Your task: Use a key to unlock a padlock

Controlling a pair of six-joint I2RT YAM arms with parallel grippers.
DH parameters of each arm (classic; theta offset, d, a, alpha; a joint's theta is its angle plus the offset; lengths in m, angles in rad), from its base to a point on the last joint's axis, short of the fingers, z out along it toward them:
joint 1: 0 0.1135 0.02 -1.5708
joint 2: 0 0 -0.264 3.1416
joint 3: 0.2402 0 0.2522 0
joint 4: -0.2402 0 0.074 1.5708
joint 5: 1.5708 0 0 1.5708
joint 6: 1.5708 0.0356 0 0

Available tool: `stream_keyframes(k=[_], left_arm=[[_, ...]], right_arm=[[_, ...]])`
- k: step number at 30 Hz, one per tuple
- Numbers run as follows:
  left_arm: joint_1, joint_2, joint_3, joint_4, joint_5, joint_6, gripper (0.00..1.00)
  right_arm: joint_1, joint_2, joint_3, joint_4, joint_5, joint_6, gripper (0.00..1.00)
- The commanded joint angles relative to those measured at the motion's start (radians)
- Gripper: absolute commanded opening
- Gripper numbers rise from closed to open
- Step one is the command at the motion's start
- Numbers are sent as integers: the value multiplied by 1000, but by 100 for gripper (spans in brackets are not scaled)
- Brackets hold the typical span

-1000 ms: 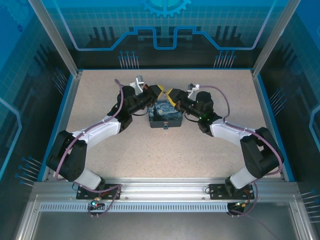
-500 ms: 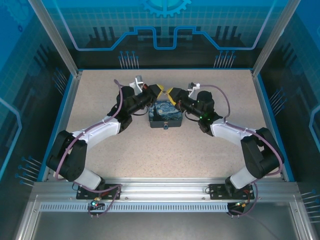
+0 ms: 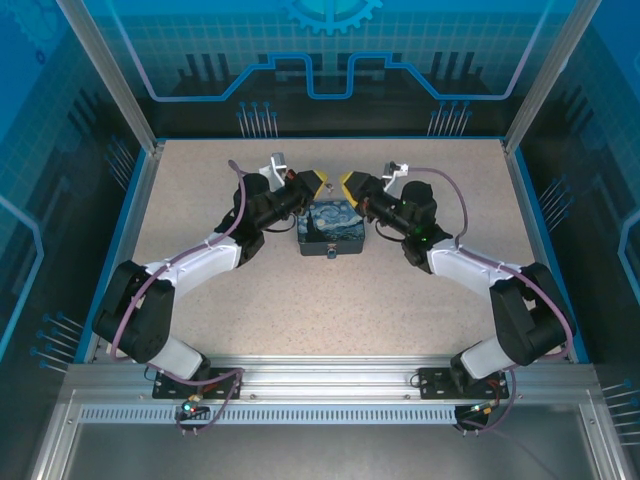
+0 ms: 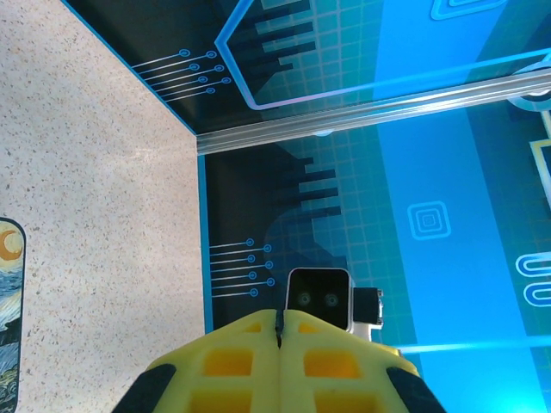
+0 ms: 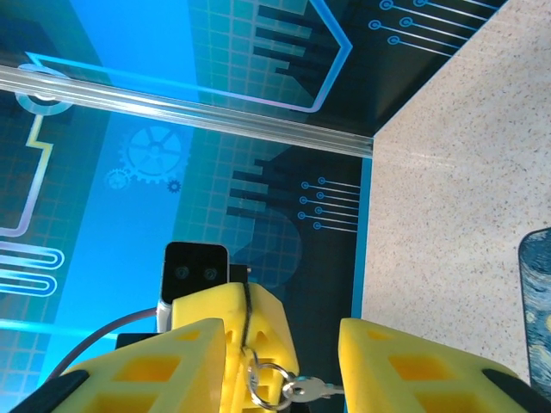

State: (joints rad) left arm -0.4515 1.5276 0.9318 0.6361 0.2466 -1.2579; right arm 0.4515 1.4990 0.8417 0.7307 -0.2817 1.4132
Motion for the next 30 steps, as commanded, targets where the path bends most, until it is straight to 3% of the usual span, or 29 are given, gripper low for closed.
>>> stream_keyframes(k=[1, 30], left_arm=[[-3, -7, -8, 15, 1, 0, 0], [-6, 8, 13, 16, 16, 8, 0]], right_arm=[[5, 25, 67, 19, -17, -20, 40], [42, 54, 62, 16, -98, -21, 29]])
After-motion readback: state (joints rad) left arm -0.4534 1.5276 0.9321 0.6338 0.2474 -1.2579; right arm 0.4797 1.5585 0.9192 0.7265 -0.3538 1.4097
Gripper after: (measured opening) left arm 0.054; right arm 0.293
